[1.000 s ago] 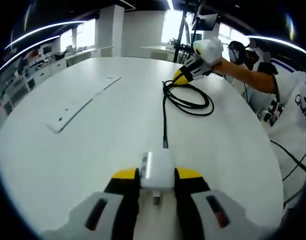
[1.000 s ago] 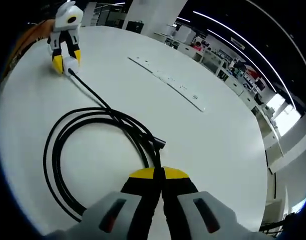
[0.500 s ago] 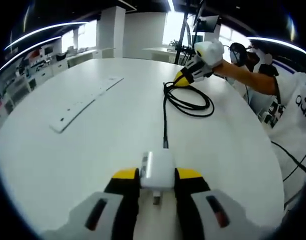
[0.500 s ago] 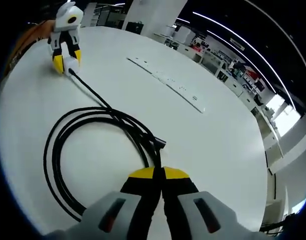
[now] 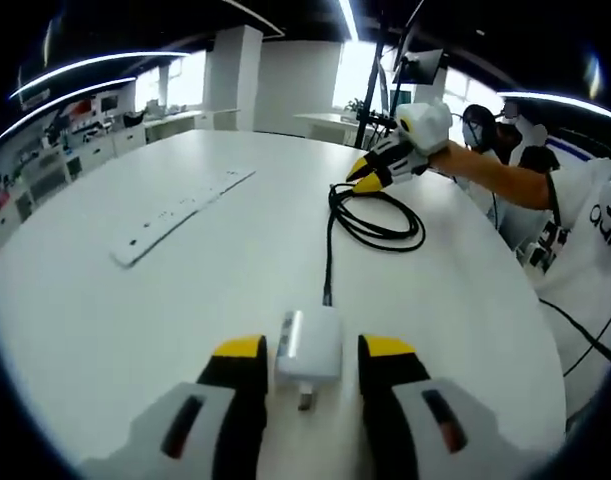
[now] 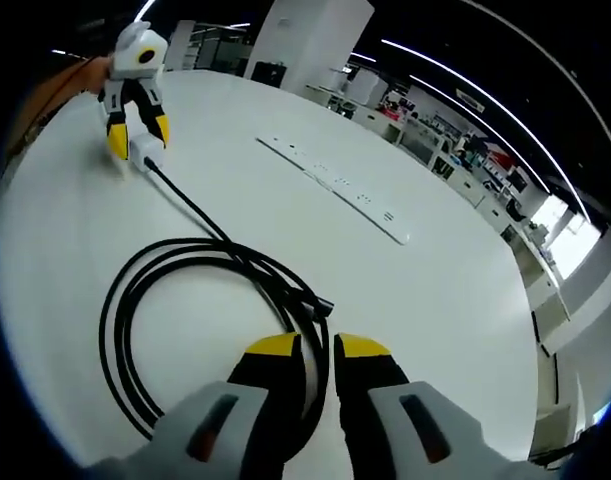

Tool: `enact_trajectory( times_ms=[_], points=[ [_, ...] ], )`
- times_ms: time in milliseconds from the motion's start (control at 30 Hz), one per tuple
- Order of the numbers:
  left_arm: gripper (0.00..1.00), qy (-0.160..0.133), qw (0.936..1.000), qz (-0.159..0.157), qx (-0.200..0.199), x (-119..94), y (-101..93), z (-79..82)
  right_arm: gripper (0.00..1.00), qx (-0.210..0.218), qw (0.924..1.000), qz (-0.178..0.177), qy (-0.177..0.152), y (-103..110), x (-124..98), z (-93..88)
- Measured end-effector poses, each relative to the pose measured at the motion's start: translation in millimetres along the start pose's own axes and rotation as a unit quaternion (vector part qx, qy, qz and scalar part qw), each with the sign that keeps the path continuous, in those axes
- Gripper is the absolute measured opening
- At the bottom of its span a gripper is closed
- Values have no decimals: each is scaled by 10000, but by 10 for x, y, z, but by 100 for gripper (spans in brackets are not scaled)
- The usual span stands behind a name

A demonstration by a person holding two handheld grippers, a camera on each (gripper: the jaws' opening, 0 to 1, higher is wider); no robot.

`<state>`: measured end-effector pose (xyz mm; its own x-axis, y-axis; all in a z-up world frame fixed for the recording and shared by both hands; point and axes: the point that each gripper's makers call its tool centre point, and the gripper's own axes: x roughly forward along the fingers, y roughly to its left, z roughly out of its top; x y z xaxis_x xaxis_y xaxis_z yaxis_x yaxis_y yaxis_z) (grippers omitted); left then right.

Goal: Plug the desk Type‑C cable into the charger adapter.

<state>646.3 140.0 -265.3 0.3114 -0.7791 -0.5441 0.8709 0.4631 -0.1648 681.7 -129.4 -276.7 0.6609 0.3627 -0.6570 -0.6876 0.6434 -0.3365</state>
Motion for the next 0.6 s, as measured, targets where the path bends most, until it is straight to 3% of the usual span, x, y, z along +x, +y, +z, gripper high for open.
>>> enact_trajectory(
  times_ms=[67, 100, 233, 333, 400, 500, 600],
  points=[
    [38, -200, 9998, 47, -62, -33, 39, 32, 21, 227, 9996, 57, -177, 4, 8, 34],
    [39, -305, 9995, 77, -55, -20, -66, 40, 21, 318, 9991, 108, -258, 10, 7, 44],
    [42, -547, 9982, 184, -135, -35, -132, 25, 22, 640, 9961, 204, -571, 82, -37, 82],
    [52, -821, 9949, 578, 11, -58, -40, 50, 25, 830, 9918, 254, -941, 29, -38, 140],
    [59, -1085, 9905, 835, 138, -63, -74, 85, 27, 1017, 9867, 319, -1227, 49, -63, 190],
    [64, -1313, 9861, 1015, 96, -66, -187, 101, 34, 1252, 9797, 349, -1526, 46, -89, 234],
    [69, -1460, 9812, 1254, 118, -100, -175, 101, 40, 1362, 9730, 383, -1824, 42, -85, 280]
  ],
)
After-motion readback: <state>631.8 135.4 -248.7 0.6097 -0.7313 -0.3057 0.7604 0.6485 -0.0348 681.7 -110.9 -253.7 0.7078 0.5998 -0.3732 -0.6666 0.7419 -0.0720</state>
